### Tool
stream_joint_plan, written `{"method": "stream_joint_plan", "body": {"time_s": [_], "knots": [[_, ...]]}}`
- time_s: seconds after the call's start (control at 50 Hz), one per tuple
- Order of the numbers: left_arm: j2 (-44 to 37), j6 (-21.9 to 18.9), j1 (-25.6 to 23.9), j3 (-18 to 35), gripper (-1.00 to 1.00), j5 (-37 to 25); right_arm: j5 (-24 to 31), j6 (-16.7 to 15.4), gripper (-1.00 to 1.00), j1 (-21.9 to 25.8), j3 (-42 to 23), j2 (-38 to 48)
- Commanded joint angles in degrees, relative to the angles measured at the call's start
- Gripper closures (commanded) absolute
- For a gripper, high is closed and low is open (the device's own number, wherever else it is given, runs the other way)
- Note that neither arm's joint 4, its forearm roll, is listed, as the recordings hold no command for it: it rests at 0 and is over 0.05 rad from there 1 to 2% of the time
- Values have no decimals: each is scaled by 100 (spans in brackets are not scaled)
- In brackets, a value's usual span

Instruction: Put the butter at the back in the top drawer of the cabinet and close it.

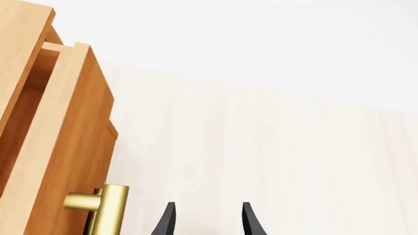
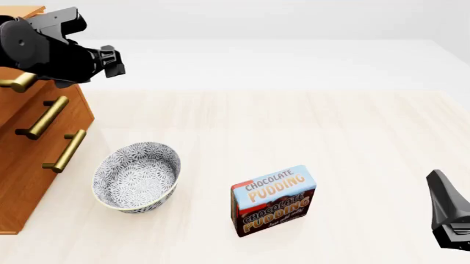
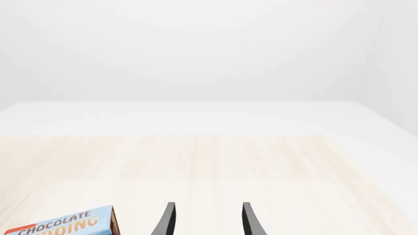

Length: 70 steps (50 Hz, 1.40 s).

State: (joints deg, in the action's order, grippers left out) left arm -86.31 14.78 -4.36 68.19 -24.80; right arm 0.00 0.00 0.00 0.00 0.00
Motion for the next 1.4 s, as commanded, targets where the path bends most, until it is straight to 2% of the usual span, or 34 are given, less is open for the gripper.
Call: {"method": "stream_joint_plan", "body": {"time_s": [0.02,0.7,1.4], "knots": [[41,-30,206,-101,-100,49,0,0,-100,0,0,0],[110,-68,540,-302,-100,175,0,0,-100,0,0,0],[286,-266,839,-252,-100,58,0,0,-100,0,0,0]]}}
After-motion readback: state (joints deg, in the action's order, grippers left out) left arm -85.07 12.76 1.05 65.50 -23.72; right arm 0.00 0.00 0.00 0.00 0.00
